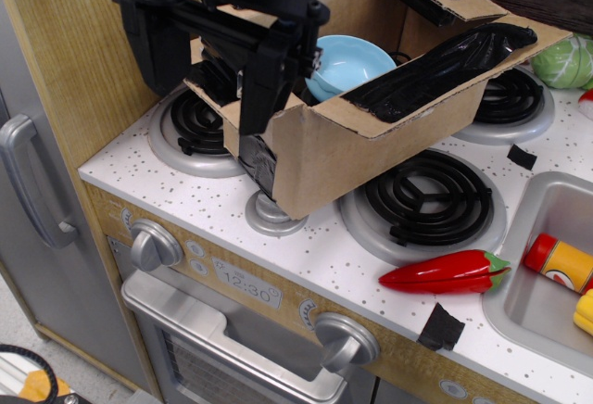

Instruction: Close small4fbox flaps

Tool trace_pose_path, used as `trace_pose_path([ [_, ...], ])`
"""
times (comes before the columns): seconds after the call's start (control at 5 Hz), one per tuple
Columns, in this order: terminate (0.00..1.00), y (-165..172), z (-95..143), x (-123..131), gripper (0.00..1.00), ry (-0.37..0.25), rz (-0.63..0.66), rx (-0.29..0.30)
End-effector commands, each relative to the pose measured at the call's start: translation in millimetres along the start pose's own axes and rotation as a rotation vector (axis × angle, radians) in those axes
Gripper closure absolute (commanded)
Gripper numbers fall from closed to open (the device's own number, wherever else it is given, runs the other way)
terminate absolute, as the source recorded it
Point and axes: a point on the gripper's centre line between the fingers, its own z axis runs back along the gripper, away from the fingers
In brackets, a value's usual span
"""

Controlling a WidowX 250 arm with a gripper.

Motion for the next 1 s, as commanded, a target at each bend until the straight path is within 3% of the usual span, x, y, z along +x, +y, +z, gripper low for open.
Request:
trace_pose_path([
  [0.0, 0.0, 0, 0, 0, 0.0, 0.0, 0.0, 0.0],
  [0.2, 0.0, 9, -19, 1, 0.0, -0.019, -0.002, -0.04],
  [0.8, 0.0, 33, -66, 9, 0.0, -0.109, -0.036, -0.076],
])
